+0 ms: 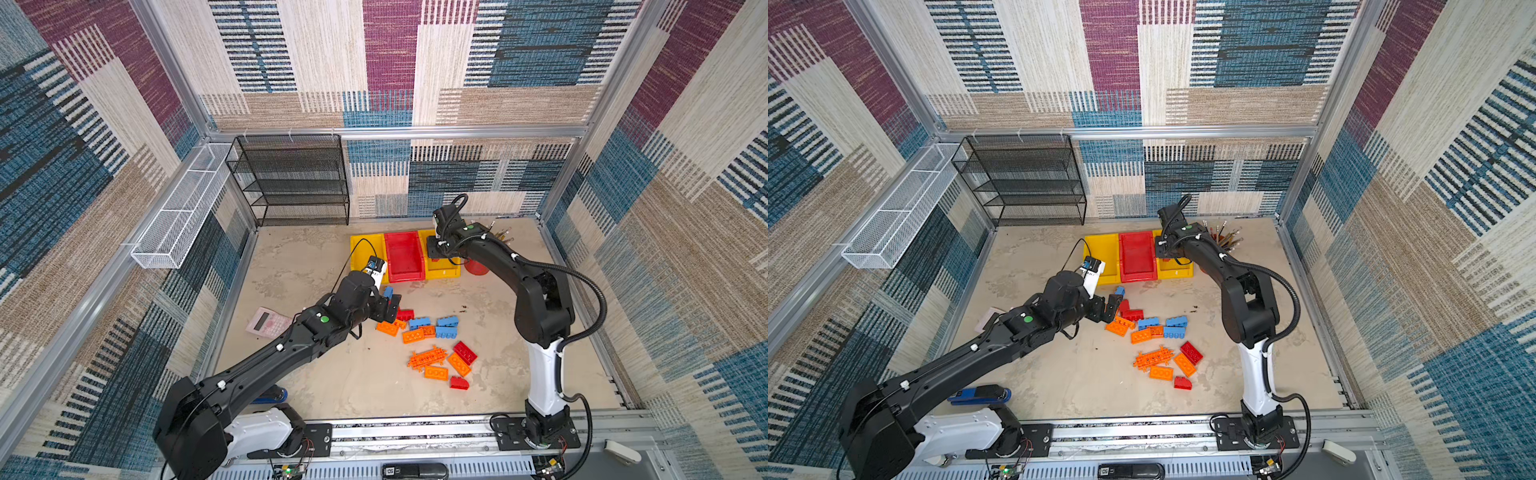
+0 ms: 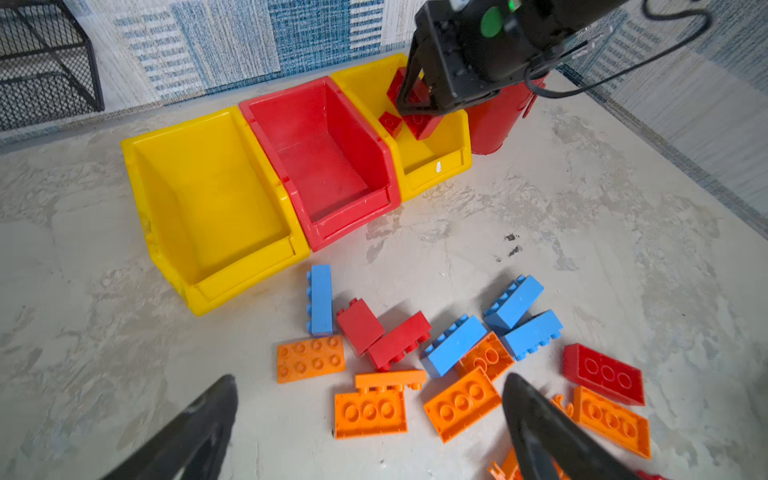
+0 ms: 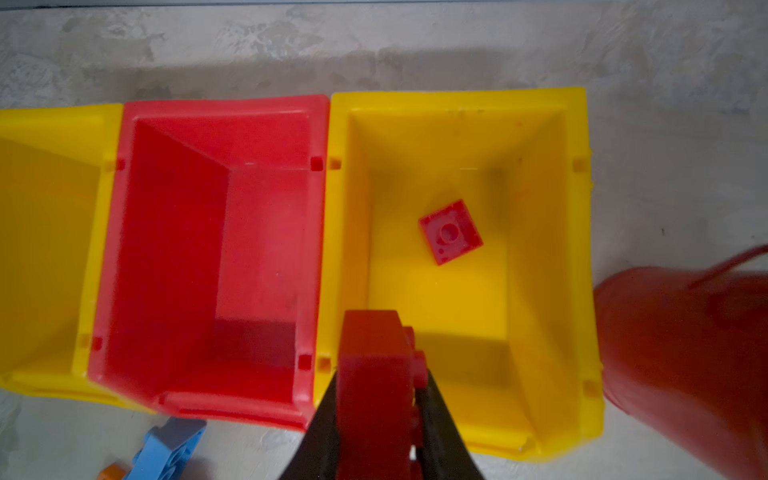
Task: Sort the legos into containers by color
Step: 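Carry the red 2x4 brick into the yellow bin and open the right gripper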
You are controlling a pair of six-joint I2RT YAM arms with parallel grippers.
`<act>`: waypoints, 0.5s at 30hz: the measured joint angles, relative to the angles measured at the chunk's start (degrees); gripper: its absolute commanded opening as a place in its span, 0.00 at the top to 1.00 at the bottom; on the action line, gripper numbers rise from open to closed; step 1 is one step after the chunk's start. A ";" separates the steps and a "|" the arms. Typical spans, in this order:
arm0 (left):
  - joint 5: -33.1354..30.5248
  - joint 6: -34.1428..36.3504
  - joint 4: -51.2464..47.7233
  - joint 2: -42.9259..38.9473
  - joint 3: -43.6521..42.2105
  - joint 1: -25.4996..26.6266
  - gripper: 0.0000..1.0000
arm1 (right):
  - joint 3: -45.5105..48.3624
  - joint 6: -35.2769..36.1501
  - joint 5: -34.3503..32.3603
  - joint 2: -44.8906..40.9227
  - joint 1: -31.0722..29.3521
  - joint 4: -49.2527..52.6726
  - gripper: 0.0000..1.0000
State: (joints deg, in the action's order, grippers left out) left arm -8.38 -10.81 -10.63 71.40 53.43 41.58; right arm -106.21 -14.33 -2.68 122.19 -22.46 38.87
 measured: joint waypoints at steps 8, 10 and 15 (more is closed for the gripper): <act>2.71 1.90 1.75 5.75 4.98 -0.55 0.00 | -11.91 2.78 -0.94 9.49 2.82 3.39 0.50; 2.73 1.99 1.75 6.19 5.57 -0.76 0.00 | -13.55 3.76 -0.96 10.34 2.93 4.42 0.45; 2.80 2.12 1.75 6.27 5.97 -1.51 0.00 | -14.97 4.50 -0.68 9.35 2.93 6.01 0.44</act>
State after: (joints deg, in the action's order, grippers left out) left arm -5.58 -8.69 -8.88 77.67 59.40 40.07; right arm -121.19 -9.82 -3.36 131.55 -19.53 44.88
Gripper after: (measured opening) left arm 0.999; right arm 0.560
